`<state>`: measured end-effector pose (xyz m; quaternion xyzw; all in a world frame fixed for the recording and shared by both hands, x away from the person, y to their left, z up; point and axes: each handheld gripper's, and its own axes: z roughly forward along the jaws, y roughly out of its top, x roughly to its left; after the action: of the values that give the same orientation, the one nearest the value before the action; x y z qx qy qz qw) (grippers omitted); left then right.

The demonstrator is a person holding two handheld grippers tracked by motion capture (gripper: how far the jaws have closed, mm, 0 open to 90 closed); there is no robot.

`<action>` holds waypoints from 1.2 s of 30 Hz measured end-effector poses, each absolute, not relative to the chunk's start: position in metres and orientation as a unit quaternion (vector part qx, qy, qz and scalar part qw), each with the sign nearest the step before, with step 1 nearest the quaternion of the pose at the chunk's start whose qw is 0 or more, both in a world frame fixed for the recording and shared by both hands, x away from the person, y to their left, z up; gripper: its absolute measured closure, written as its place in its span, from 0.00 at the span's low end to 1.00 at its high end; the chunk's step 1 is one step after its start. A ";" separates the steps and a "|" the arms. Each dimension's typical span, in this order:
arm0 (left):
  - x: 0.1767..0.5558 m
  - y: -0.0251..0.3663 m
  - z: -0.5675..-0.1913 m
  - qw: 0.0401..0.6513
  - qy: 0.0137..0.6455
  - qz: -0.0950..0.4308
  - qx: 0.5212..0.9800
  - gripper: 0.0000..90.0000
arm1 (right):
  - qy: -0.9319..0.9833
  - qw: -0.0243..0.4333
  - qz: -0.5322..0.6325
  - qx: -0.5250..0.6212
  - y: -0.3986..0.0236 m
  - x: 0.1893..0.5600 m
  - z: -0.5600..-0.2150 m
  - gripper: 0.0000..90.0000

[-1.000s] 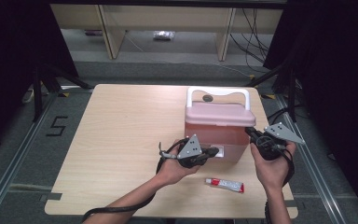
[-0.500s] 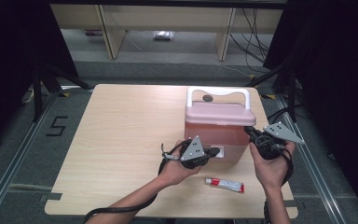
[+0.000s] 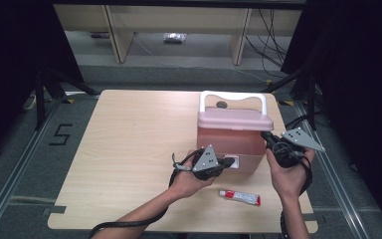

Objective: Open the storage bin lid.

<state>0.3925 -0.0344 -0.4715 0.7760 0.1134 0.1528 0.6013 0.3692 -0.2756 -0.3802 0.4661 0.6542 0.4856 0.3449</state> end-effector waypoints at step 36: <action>0.392 -0.035 -0.472 0.602 0.116 0.152 0.775 0.99 | 0.631 0.372 0.505 0.456 -0.268 0.386 -0.365 1.00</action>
<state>0.3923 -0.0353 -0.4718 0.7750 0.1163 0.1523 0.6023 0.3857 -0.2680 -0.3649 0.4565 0.6310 0.5052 0.3719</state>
